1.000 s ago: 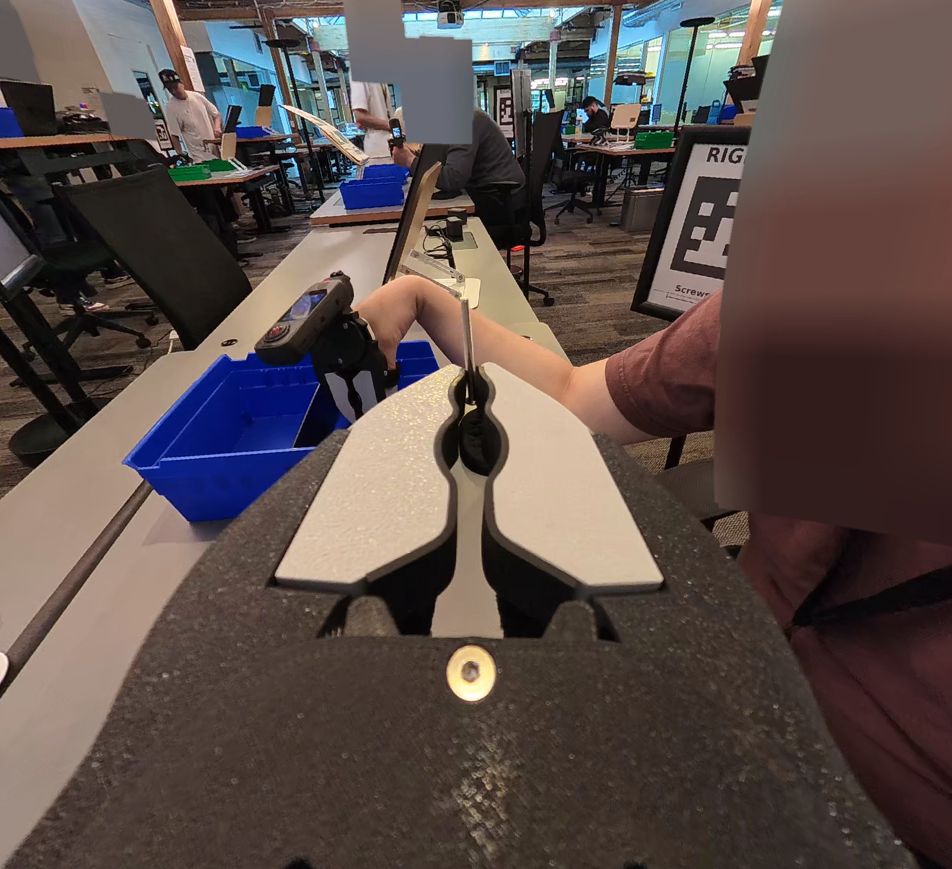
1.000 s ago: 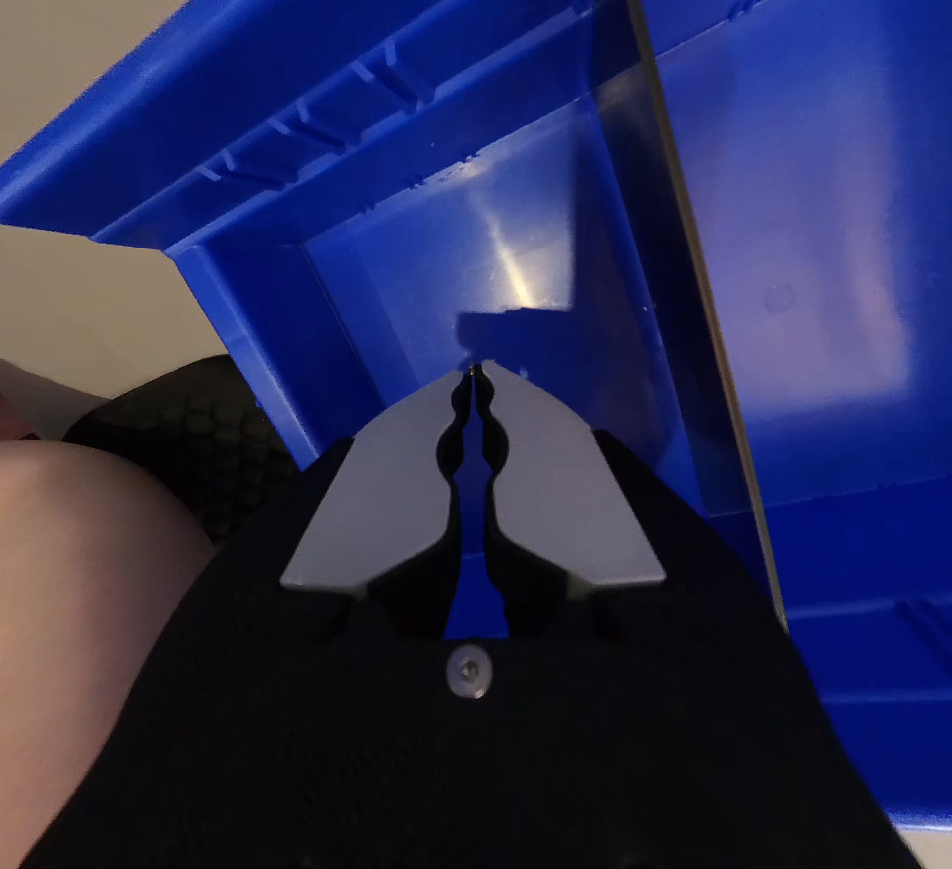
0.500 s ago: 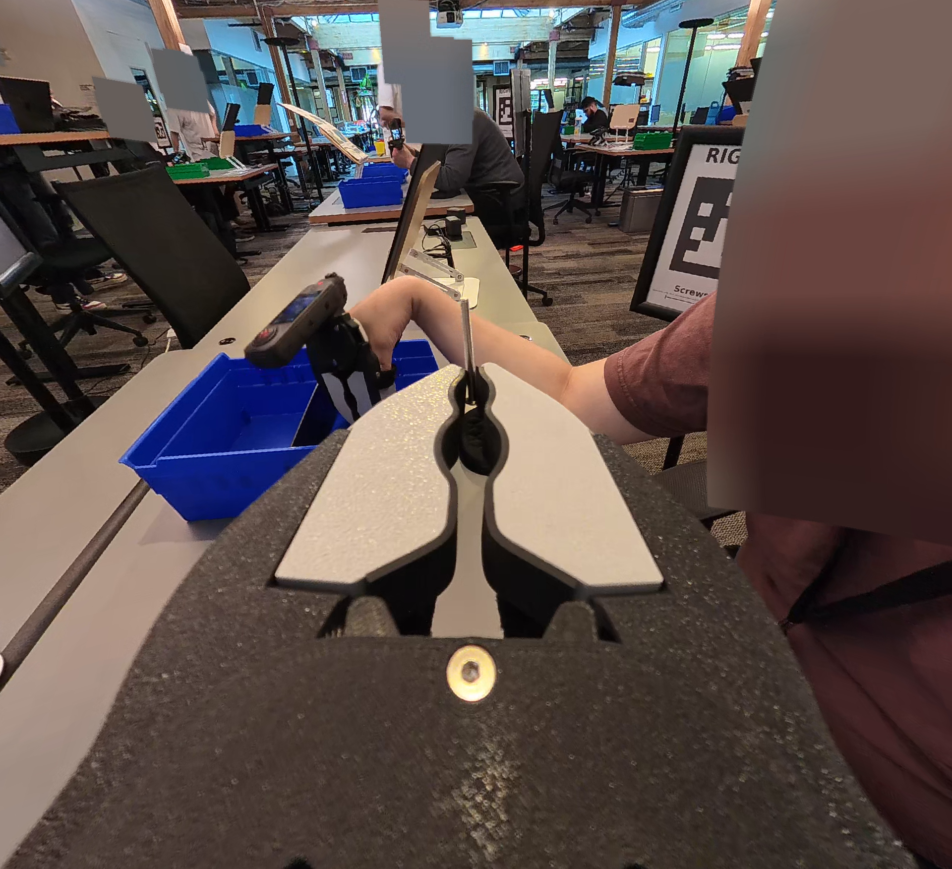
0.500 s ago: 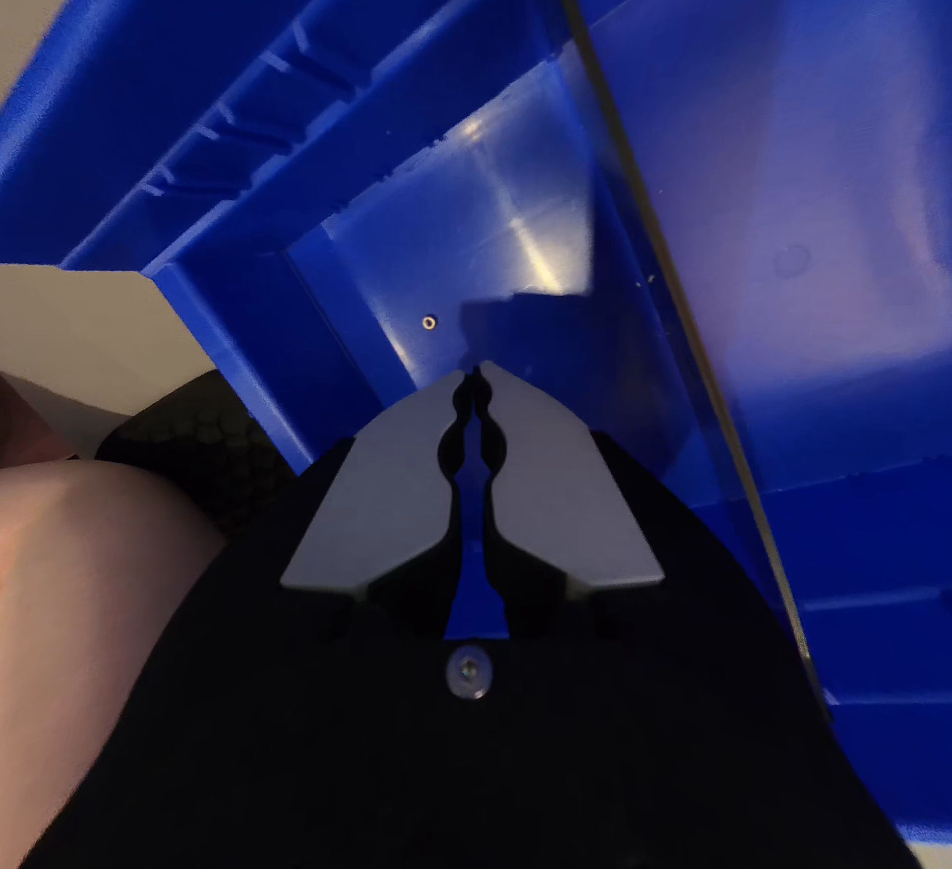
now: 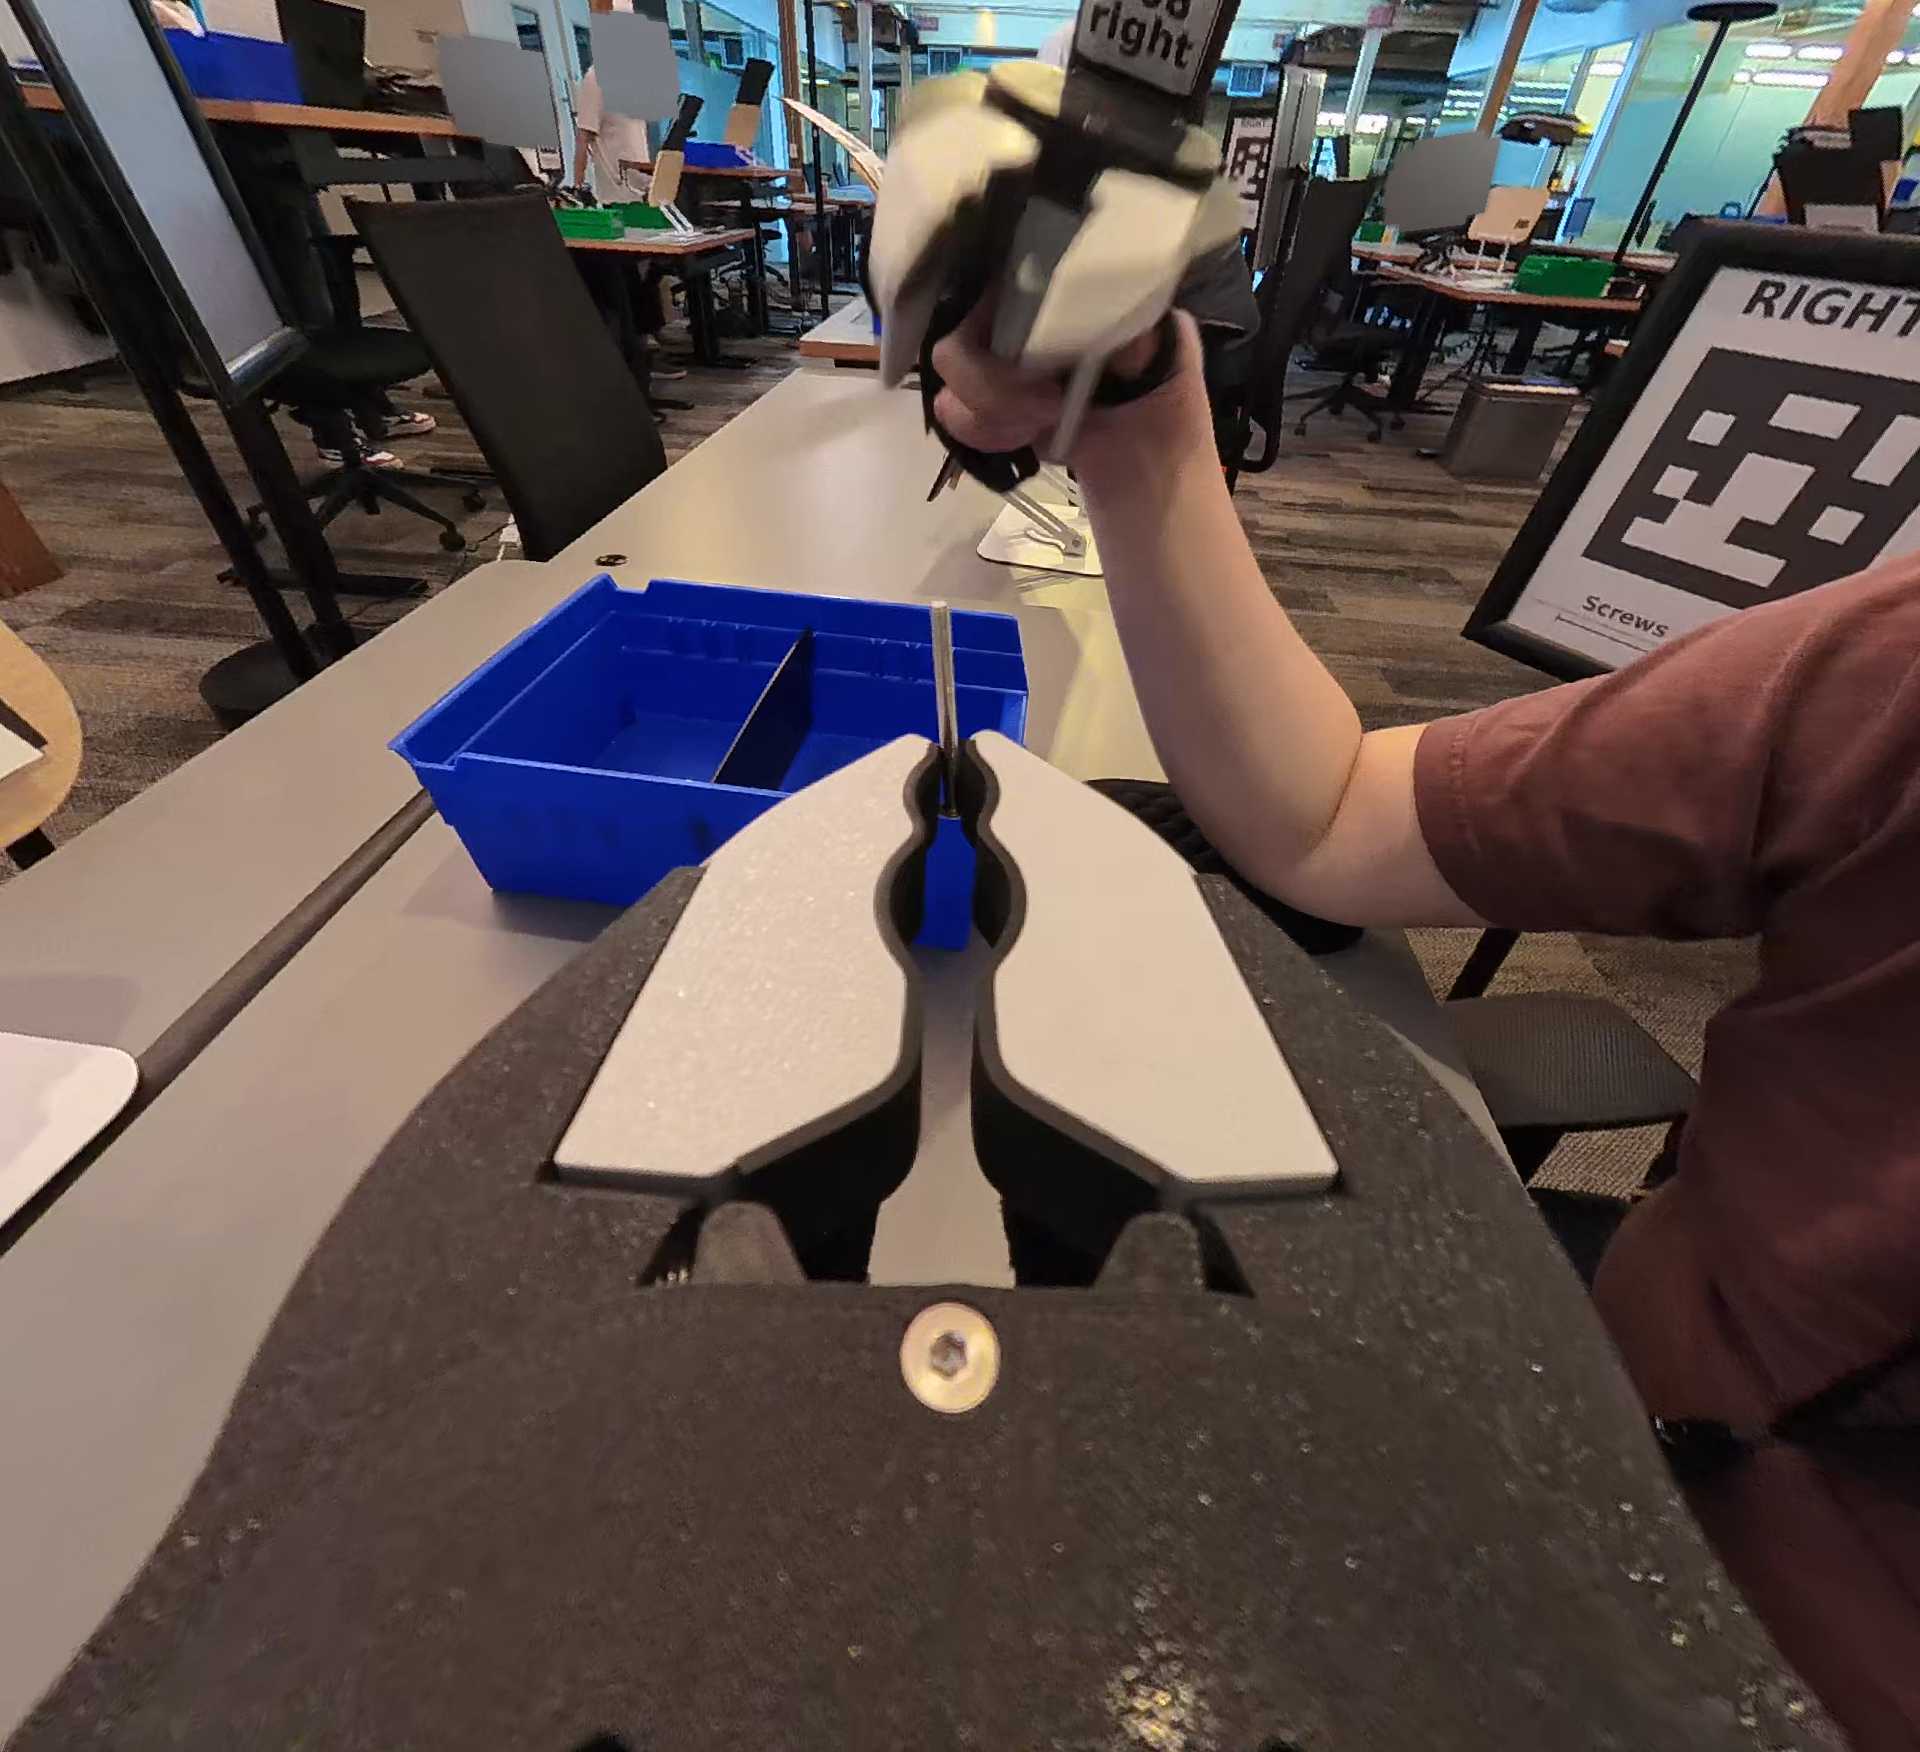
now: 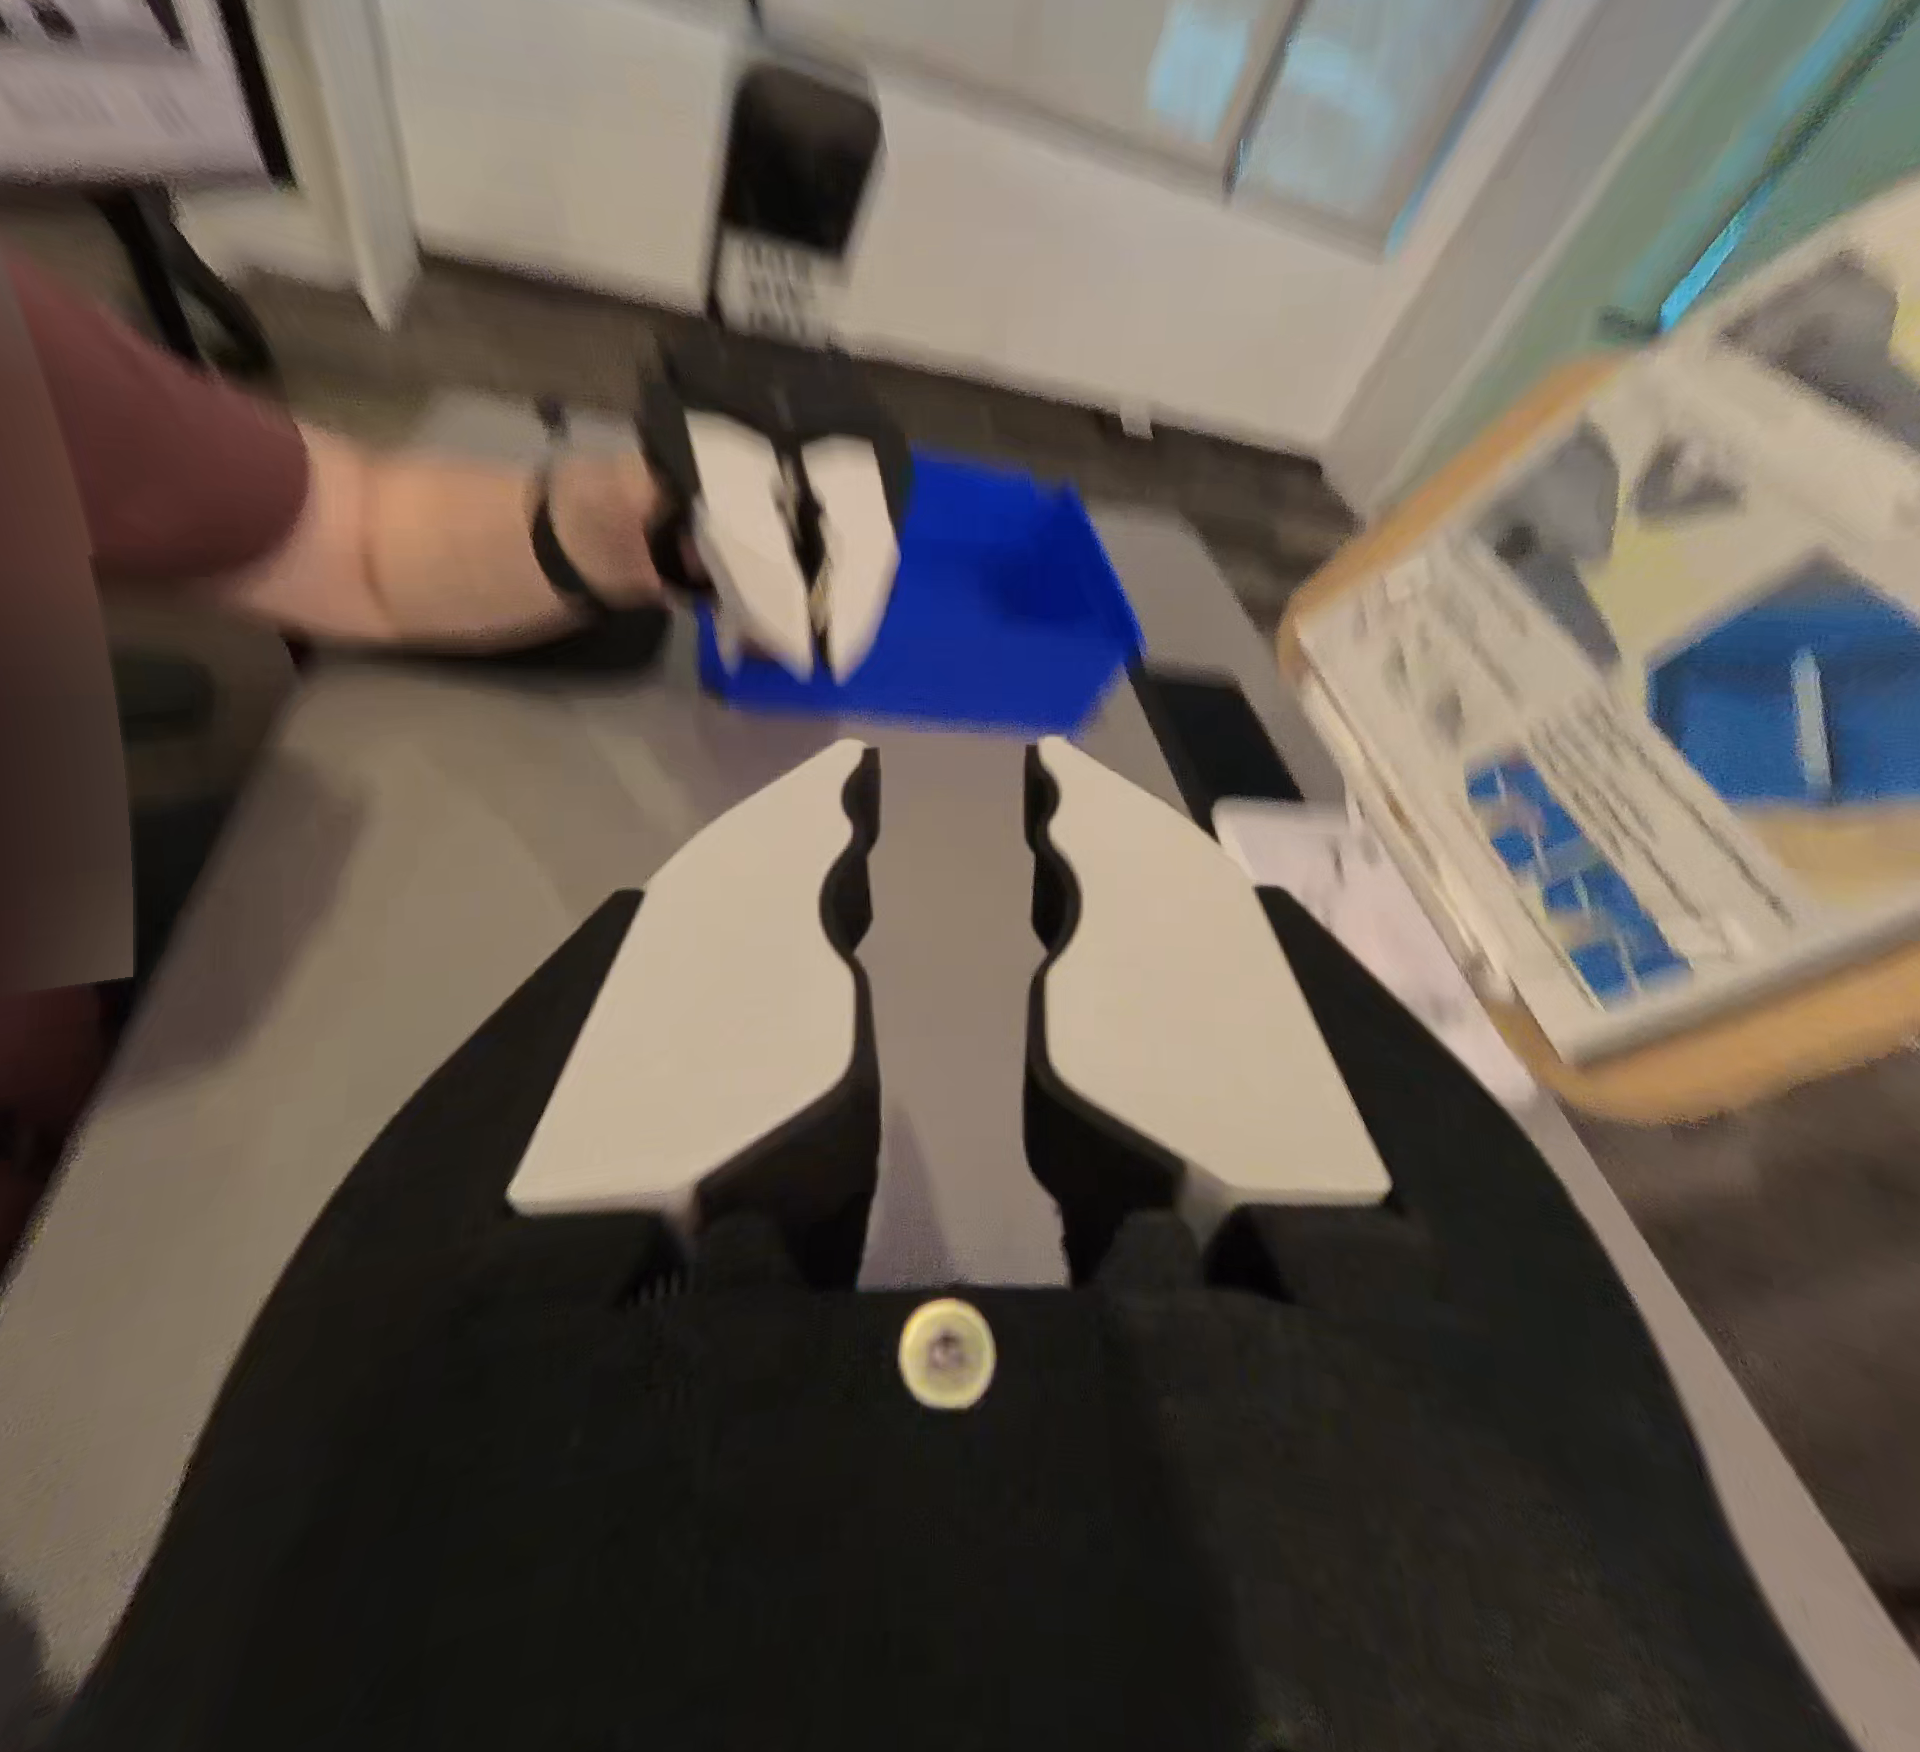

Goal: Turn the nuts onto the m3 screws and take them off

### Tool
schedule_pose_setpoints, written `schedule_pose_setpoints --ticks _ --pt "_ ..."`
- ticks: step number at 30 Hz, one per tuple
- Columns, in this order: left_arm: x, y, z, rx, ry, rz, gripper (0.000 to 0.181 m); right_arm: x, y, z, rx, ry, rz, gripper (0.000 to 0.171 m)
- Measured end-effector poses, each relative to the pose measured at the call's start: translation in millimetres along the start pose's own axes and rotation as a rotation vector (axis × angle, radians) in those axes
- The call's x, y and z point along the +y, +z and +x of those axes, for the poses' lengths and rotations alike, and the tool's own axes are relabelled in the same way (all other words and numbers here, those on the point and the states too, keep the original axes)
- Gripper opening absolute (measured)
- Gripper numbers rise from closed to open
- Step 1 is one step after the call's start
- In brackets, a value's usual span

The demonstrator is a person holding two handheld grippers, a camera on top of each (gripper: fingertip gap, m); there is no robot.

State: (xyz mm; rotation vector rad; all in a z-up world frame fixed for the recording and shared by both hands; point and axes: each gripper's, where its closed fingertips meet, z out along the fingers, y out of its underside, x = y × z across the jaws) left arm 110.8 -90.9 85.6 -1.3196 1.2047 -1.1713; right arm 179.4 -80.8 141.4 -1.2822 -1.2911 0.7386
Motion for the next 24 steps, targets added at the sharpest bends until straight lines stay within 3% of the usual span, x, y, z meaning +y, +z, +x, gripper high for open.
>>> schedule_pose_setpoints --ticks 4,8,14,18,24 --pt "-4 -1 -1 -0.012 0.004 0.022 0.003 -35 43 -14 -0.129 0.172 0.235 0.029" --pt "-10 -6 -2 -0.019 0.001 0.050 0.003 -15 80 -23 -0.228 0.254 0.173 0.029" --pt "-14 -8 0 -0.010 0.001 0.068 0.002 -4 102 -27 -0.251 0.265 0.152 0.021" --pt "-11 -6 1 -0.007 -0.008 0.050 0.003 -3 105 -35 -0.316 0.273 0.158 0.003" --pt "-17 -9 -6 -0.055 -0.053 0.071 0.043 -12 86 -21 -0.281 0.297 0.203 0.003"
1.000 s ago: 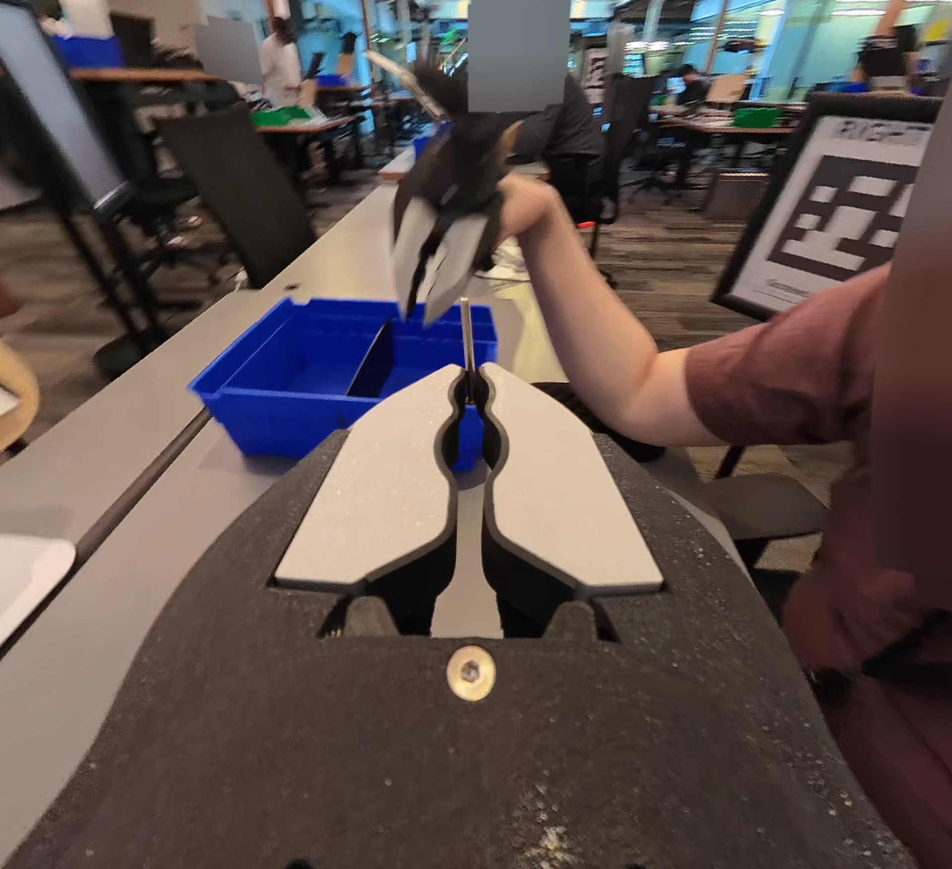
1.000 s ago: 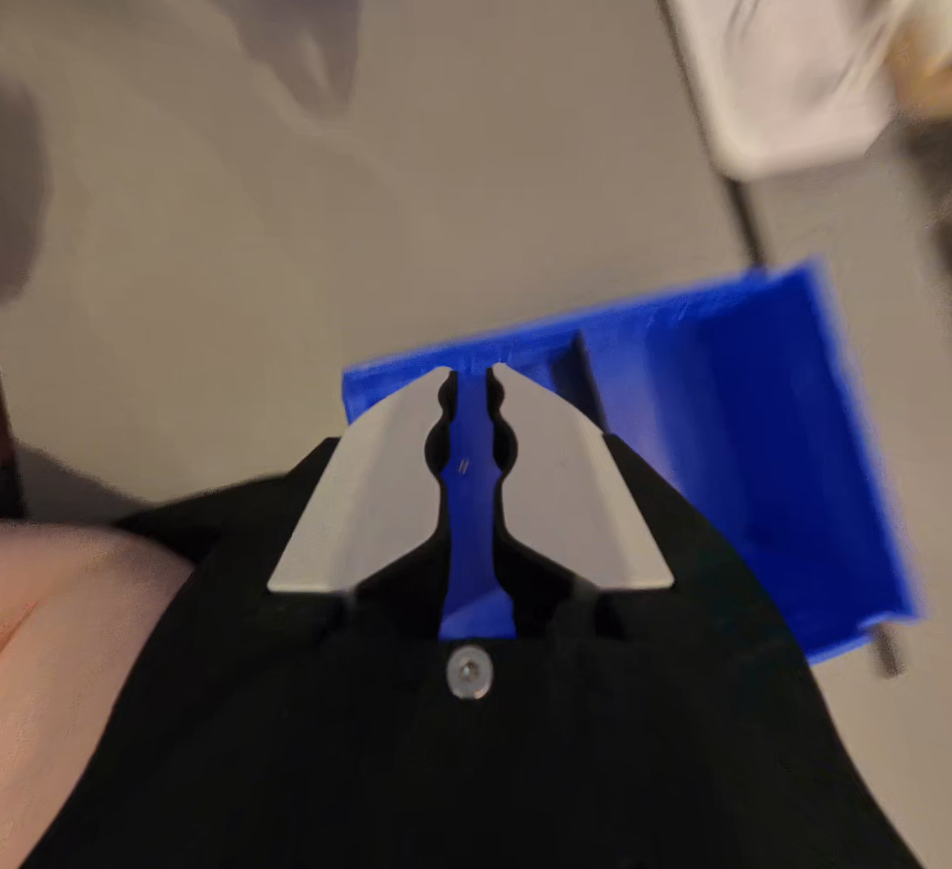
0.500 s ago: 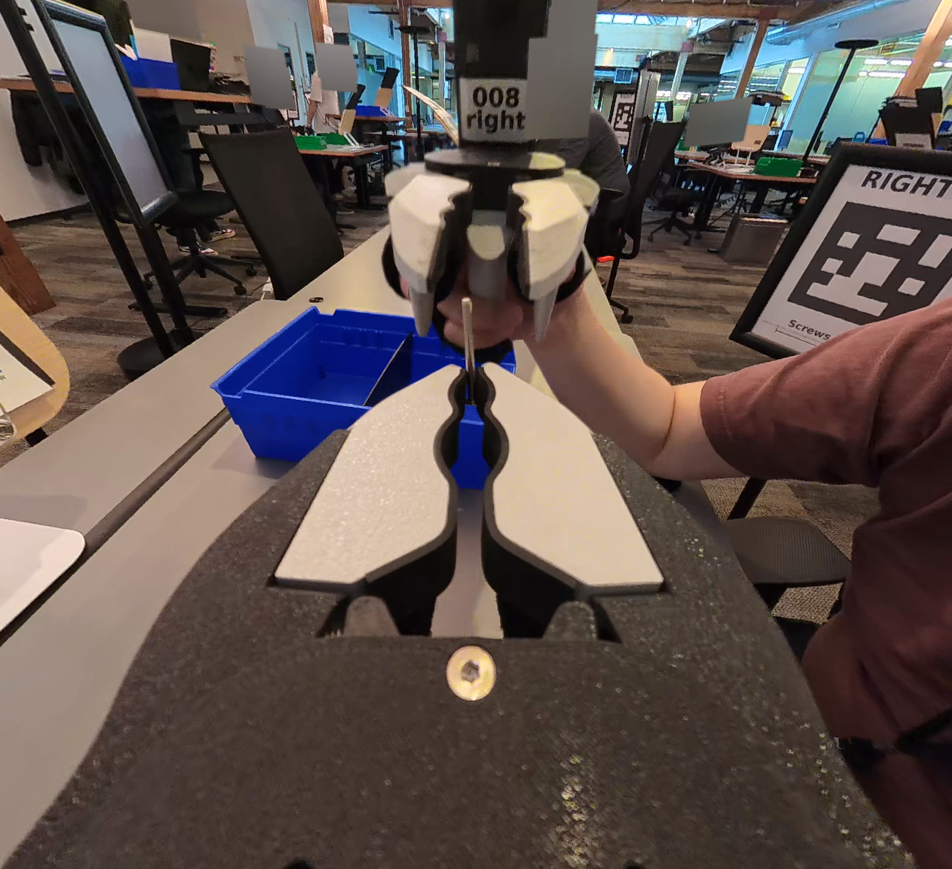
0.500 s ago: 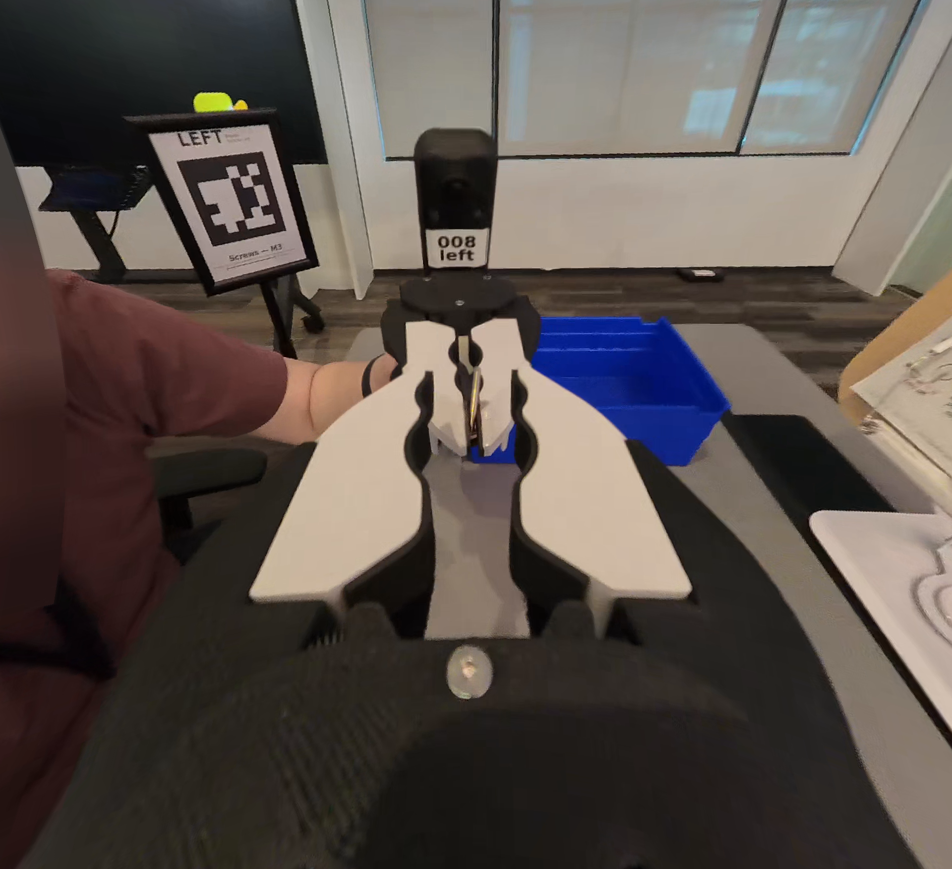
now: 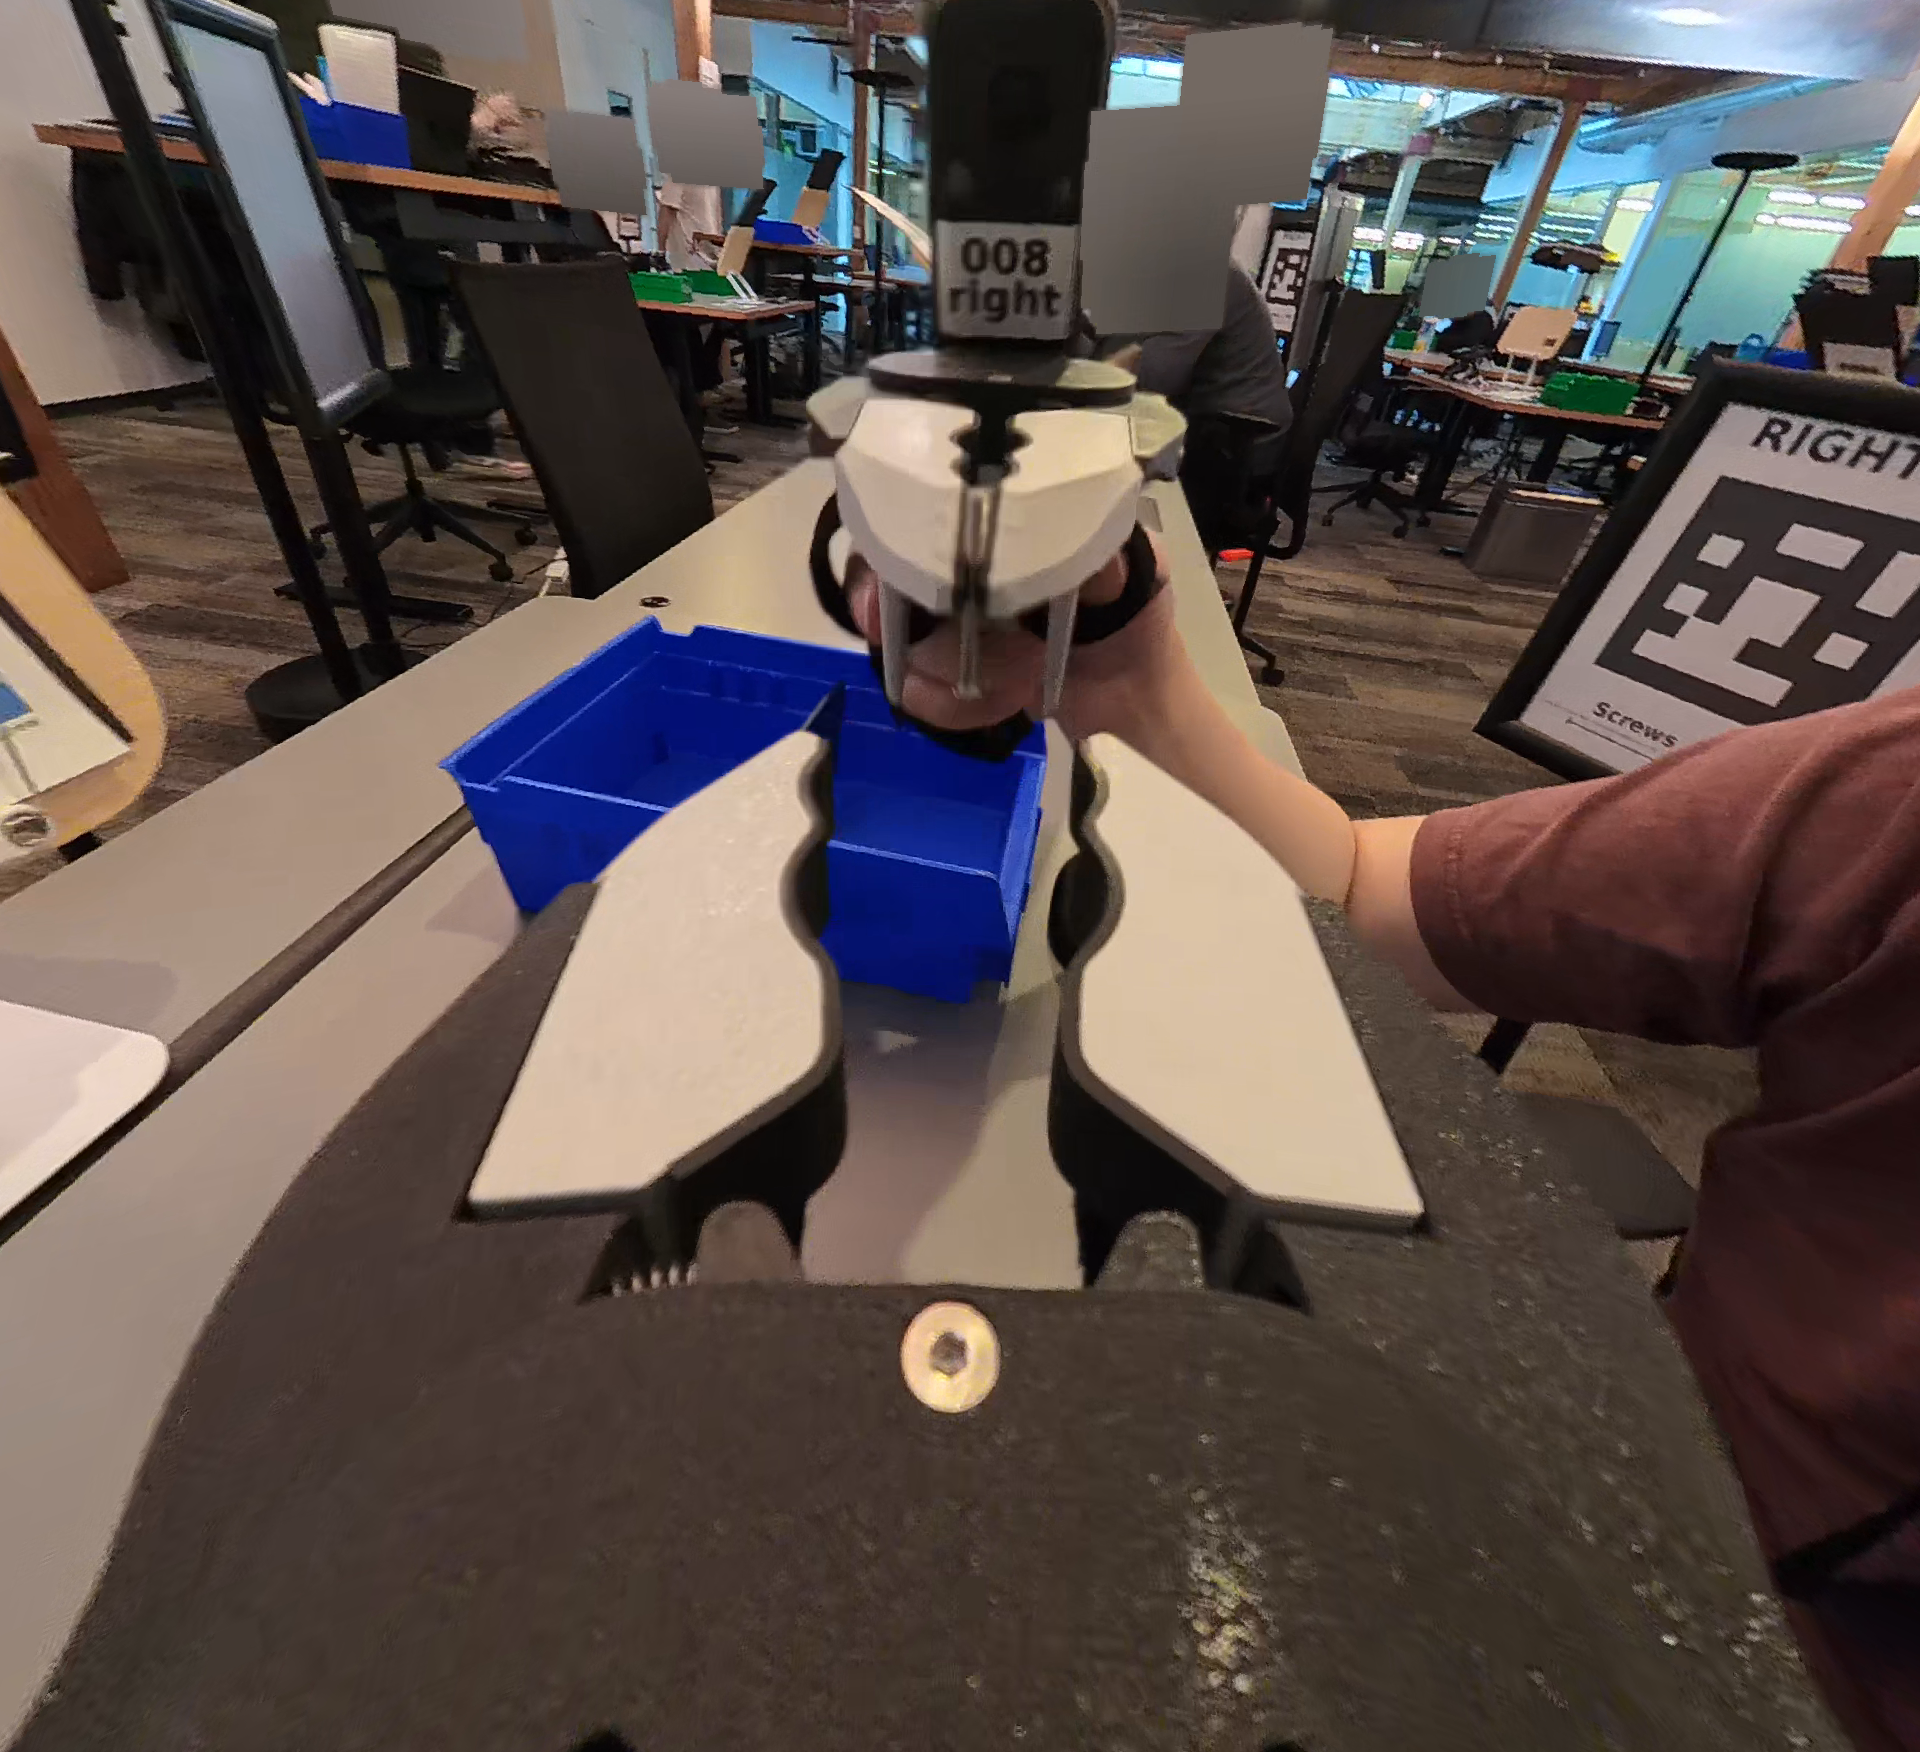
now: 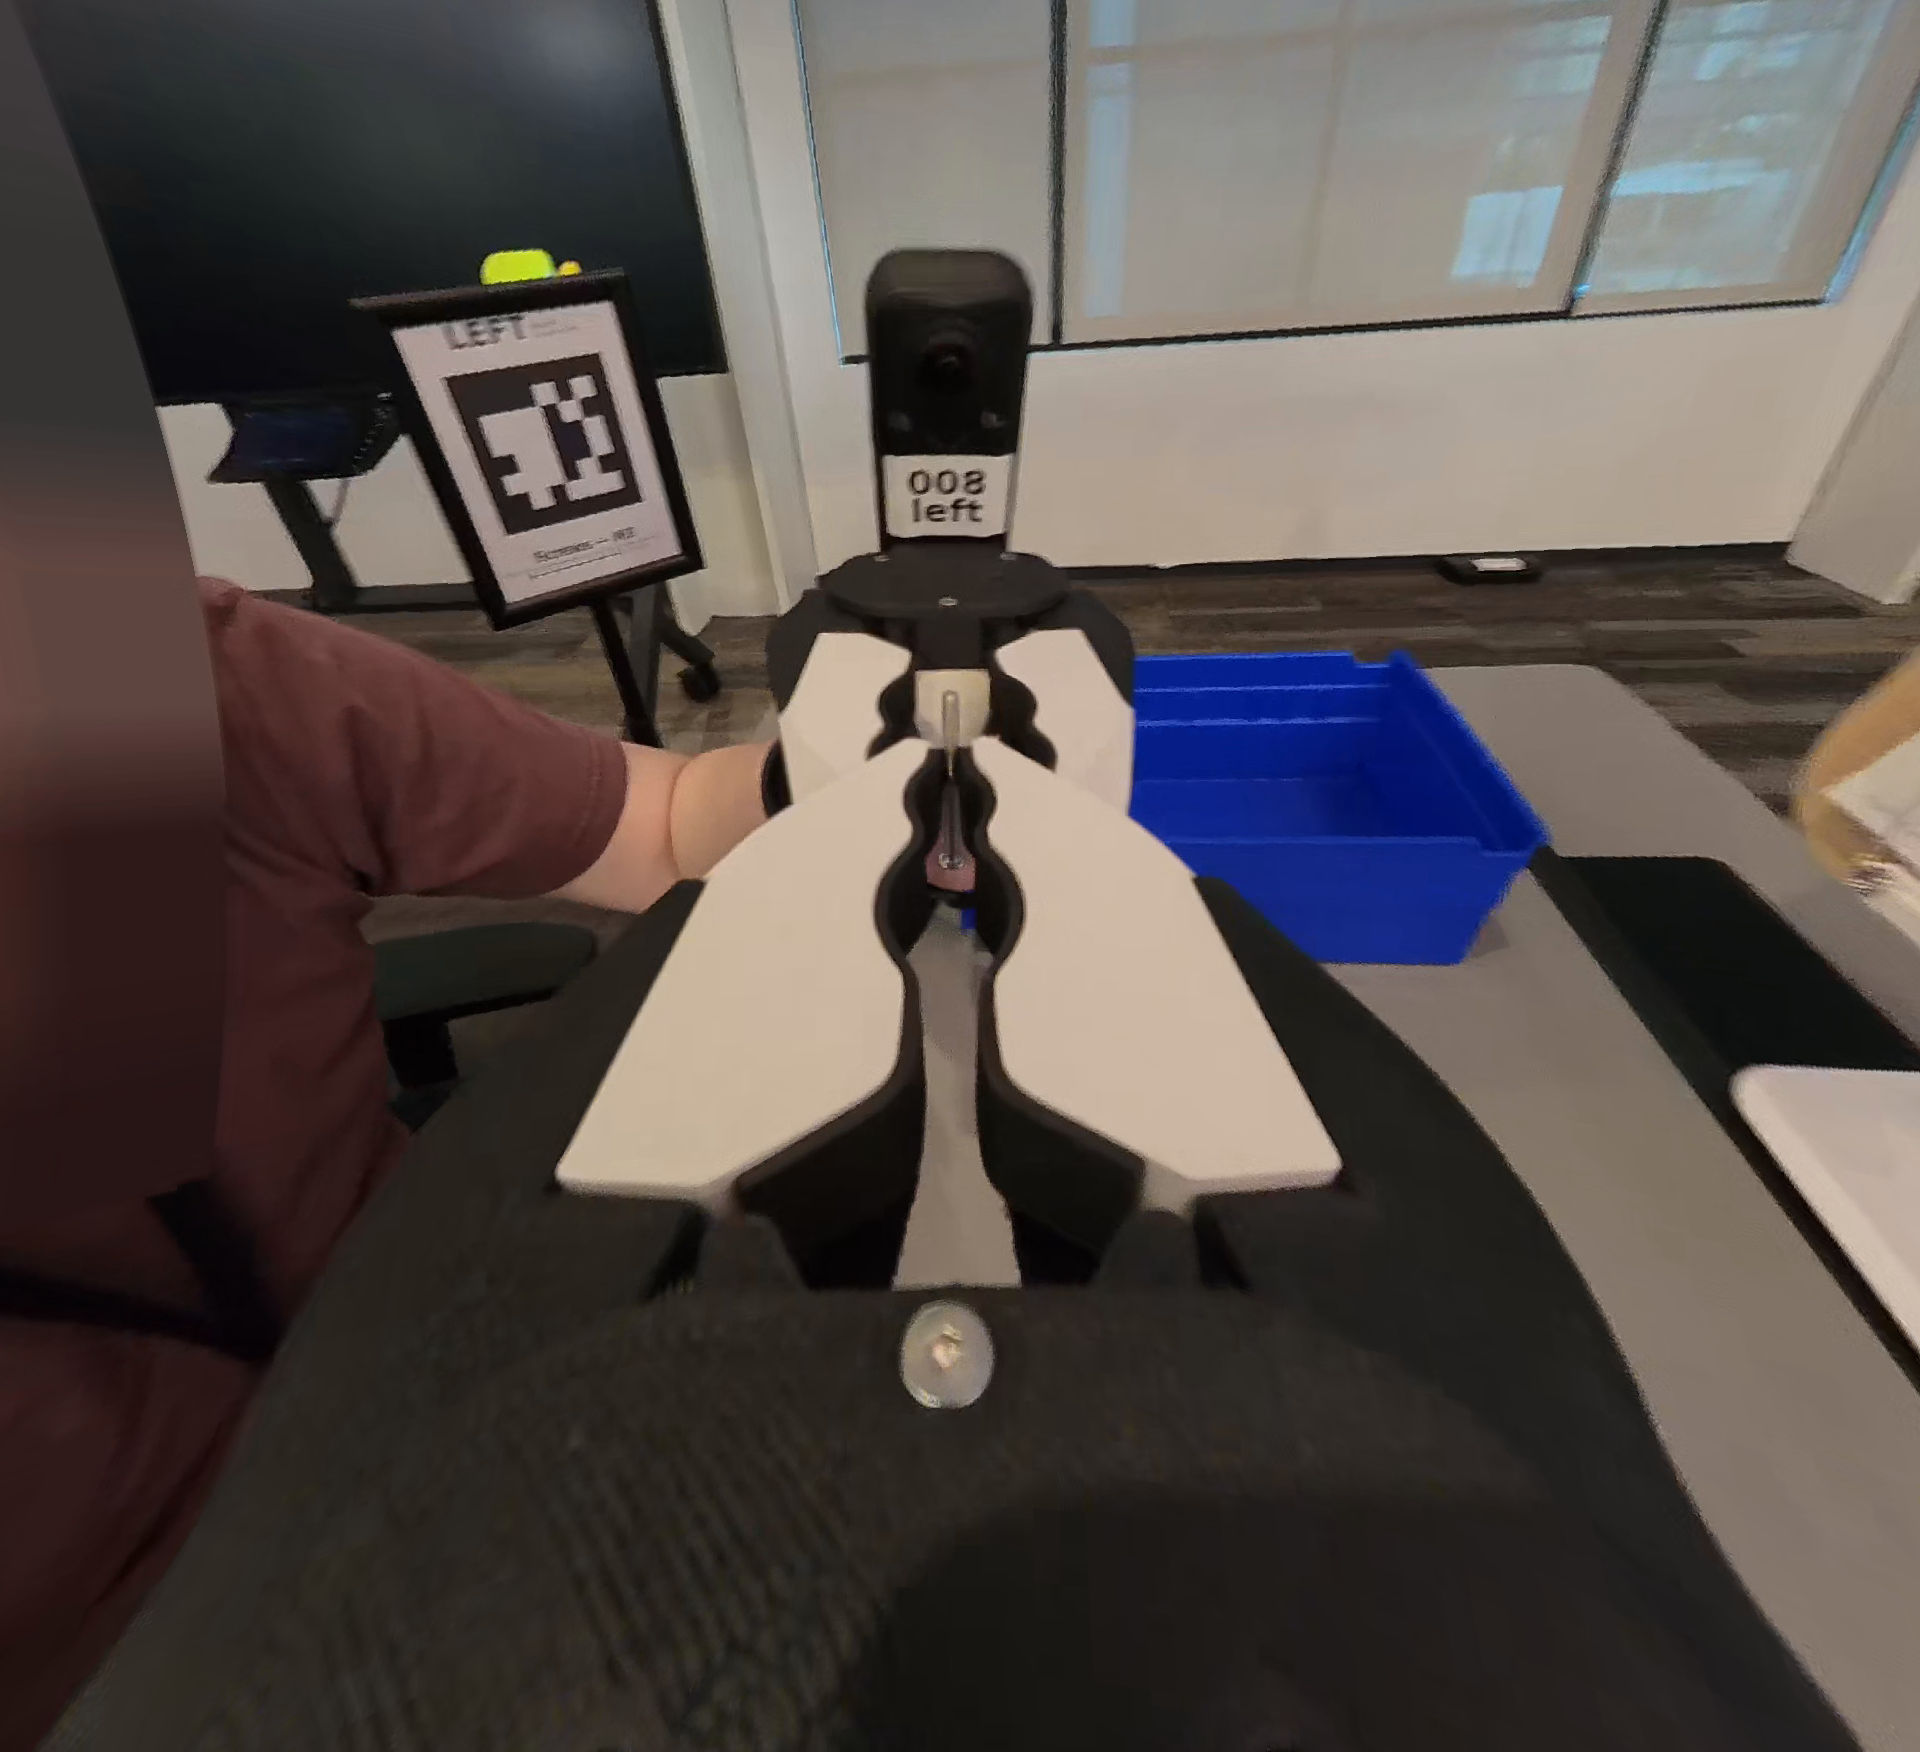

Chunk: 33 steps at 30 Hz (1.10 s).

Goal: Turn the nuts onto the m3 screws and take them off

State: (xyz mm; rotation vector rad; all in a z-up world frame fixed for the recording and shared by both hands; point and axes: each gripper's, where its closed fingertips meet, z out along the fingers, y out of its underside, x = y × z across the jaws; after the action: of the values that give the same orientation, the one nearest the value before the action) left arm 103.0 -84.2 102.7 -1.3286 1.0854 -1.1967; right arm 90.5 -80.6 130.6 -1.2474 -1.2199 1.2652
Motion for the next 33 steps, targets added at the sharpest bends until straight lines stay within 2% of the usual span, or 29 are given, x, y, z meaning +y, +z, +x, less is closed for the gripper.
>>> schedule_pose_setpoints --ticks 2,3,6,7,8,10,12,16,20,22,24,27,30,33 --pt "-5 -5 -5 -0.025 -0.007 0.014 0.045 -1 -26 23 0.151 -0.048 -0.050 0.003" --pt "-6 -7 -6 -0.030 -0.011 0.014 0.043 7 -49 49 0.308 -0.072 -0.125 0.003" --pt "-8 -13 -10 -0.044 -0.023 -0.006 0.041 66 -171 148 0.950 -0.032 -0.504 0.003" --pt "-8 -14 -10 -0.048 -0.021 -0.015 0.041 94 -212 167 1.089 0.052 -0.640 0.003" --pt "-7 -15 -11 -0.053 -0.019 -0.026 0.040 121 -240 178 1.156 0.140 -0.739 0.003" --pt "-4 -15 -12 -0.063 -0.016 -0.052 0.039 168 -257 186 1.108 0.345 -0.810 0.004" --pt "-1 -14 -13 -0.065 -0.017 -0.081 0.039 199 -265 192 1.080 0.477 -0.860 0.004" --pt "3 -13 -12 -0.059 -0.016 -0.108 0.038 243 -287 193 1.092 0.574 -1.060 0.004" --pt "5 -12 -10 -0.056 -0.014 -0.122 0.038 259 -296 197 1.101 0.584 -1.132 0.005" --pt "5 -12 -10 -0.053 -0.011 -0.128 0.038 261 -298 198 1.113 0.581 -1.146 0.006" --pt "5 -12 -10 -0.056 -0.007 -0.125 0.038 260 -299 200 1.125 0.563 -1.141 0.015" --pt "3 -16 -10 -0.061 -0.005 -0.133 0.038 248 -297 203 1.129 0.518 -1.095 0.015" --pt "-6 -31 -18 -0.122 0.025 -0.148 0.039 211 -290 204 1.166 0.418 -0.988 0.014" --pt "-18 -62 -35 -0.238 0.019 -0.158 0.039 158 -278 202 1.226 0.266 -0.835 0.013"
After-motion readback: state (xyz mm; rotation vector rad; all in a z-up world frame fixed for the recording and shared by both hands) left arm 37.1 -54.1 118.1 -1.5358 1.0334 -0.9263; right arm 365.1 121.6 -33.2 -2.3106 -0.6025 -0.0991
